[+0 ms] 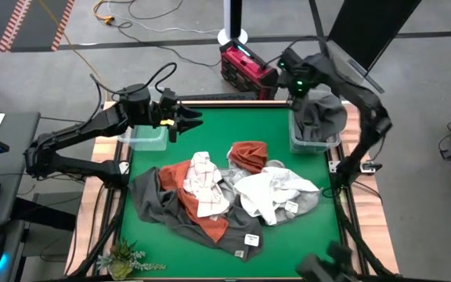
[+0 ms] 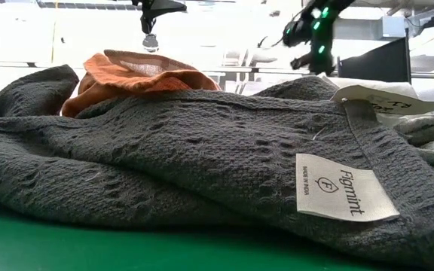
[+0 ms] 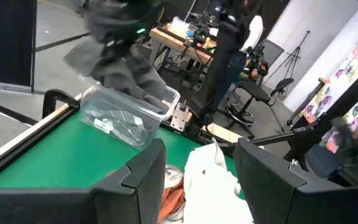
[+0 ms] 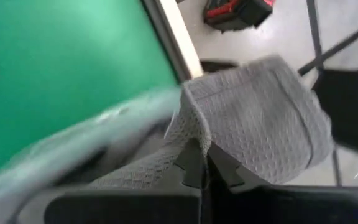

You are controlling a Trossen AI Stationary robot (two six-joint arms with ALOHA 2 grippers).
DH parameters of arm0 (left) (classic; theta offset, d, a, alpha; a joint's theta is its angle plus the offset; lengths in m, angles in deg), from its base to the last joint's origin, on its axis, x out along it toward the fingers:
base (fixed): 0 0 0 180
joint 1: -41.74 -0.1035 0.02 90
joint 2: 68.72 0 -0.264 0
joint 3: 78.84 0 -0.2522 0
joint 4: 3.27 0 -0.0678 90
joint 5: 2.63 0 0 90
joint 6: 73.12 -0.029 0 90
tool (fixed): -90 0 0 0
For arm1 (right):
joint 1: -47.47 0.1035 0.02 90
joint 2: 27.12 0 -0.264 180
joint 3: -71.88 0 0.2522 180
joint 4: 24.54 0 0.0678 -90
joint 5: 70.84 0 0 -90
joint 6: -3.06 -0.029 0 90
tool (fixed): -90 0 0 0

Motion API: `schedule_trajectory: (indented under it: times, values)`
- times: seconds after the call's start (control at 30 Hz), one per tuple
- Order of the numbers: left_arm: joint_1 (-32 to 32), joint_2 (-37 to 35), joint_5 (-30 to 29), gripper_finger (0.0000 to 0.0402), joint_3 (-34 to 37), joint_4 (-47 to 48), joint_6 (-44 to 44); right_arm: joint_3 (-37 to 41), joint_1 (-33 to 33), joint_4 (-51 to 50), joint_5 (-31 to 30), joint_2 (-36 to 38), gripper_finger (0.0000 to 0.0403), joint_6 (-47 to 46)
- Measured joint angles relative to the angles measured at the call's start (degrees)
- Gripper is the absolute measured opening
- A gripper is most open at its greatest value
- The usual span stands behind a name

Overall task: Sort towels by color in basket
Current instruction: Put the gray towel into the right transparent bin

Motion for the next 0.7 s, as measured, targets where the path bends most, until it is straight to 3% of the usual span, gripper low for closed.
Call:
schedule_trajectory:
  times: [0.1,0.23,0.47,0.63,0.7]
  values:
    - [0.0,0.0,-0.7,0.018,0.0,-0.1,0.5,0.0,0.5,-7.3,2.5,4.3,0.0021,-7.2]
    - [0.0,0.0,-1.3,0.018,0.0,0.0,0.4,1.8,-0.6,-11.9,10.7,7.6,0.0021,-16.3]
    - [0.0,0.0,-1.4,0.018,0.0,0.0,0.3,12.8,-3.2,-6.5,13.7,6.7,0.0021,-17.1]
    - [0.0,0.0,-1.4,0.018,0.0,0.0,0.3,20.8,-6.5,2.3,14.1,5.0,0.0021,-17.1]
    - [0.0,0.0,-1.4,0.018,0.0,0.0,0.4,23.3,-8.0,5.8,17.0,4.6,0.0021,-17.1]
